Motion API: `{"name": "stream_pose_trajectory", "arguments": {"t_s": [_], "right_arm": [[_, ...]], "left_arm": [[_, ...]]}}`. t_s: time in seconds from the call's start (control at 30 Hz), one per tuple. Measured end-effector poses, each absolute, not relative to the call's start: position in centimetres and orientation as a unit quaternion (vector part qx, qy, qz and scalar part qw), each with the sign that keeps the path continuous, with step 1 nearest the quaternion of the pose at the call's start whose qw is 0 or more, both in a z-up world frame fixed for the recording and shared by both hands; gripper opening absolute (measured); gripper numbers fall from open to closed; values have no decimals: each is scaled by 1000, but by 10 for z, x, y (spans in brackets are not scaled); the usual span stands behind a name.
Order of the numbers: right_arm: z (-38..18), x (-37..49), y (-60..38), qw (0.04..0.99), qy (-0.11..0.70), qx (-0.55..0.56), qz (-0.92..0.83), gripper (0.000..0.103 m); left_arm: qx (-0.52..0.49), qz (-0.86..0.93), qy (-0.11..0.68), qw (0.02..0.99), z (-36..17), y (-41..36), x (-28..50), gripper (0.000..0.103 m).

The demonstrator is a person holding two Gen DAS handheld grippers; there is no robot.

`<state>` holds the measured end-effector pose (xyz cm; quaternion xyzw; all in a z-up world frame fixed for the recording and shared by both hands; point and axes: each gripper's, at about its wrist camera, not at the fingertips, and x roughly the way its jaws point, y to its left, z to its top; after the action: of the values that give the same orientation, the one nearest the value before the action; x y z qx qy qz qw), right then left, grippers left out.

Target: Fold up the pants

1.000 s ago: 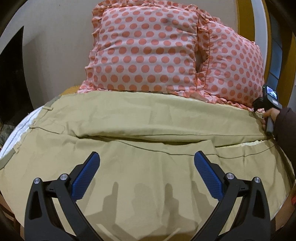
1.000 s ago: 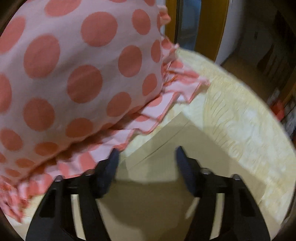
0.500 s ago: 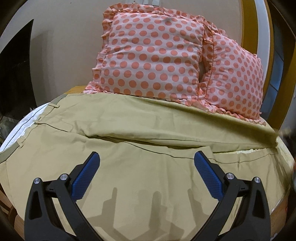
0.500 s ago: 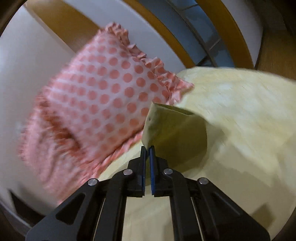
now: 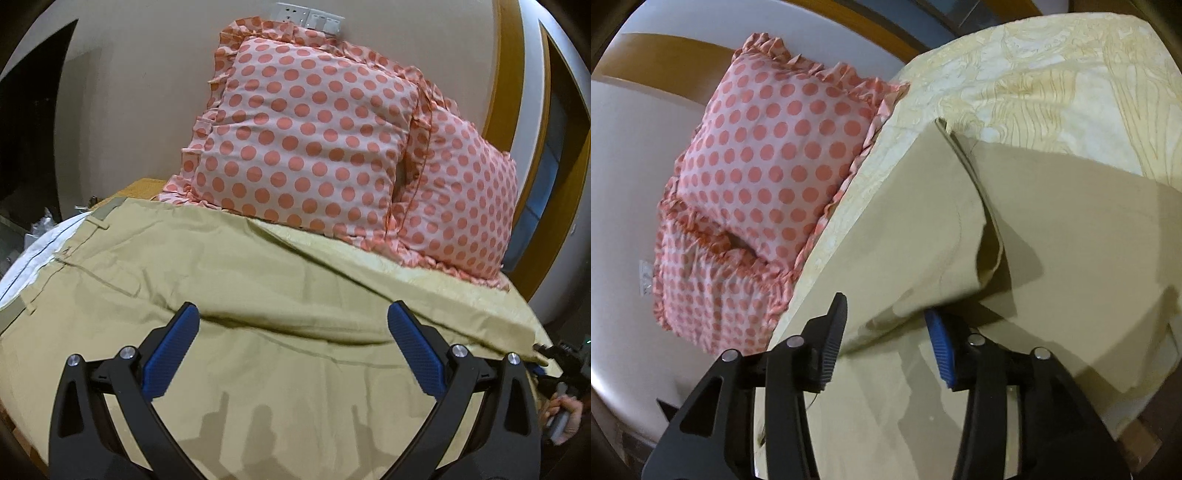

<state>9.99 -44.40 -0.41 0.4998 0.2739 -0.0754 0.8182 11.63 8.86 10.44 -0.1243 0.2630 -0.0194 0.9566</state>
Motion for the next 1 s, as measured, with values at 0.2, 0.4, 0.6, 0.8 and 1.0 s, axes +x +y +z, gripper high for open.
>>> {"name": "stream_pose_trajectory", "arguments": {"t_s": [0.2,0.4,0.6,0.8,1.0], "right_arm": [[17,74,-461,859,191,471,-58,1],[21,54,-470,862,172,473,-59,1],[17,56,-473,861,169,478,-50,1],[32,42,-476,873,147,463,-44,1],[23,11,-490,868,153,465,-84,1]], "left_arm": [[-181,-39,303,935,101,120,177,101],[-231,15,378,896,76,150,253,86],[-241,88,425,868,46,175,301,34],[-267,59,362,891,70,188,235,5],[-257,53,310,914,84,181,65,9]]}}
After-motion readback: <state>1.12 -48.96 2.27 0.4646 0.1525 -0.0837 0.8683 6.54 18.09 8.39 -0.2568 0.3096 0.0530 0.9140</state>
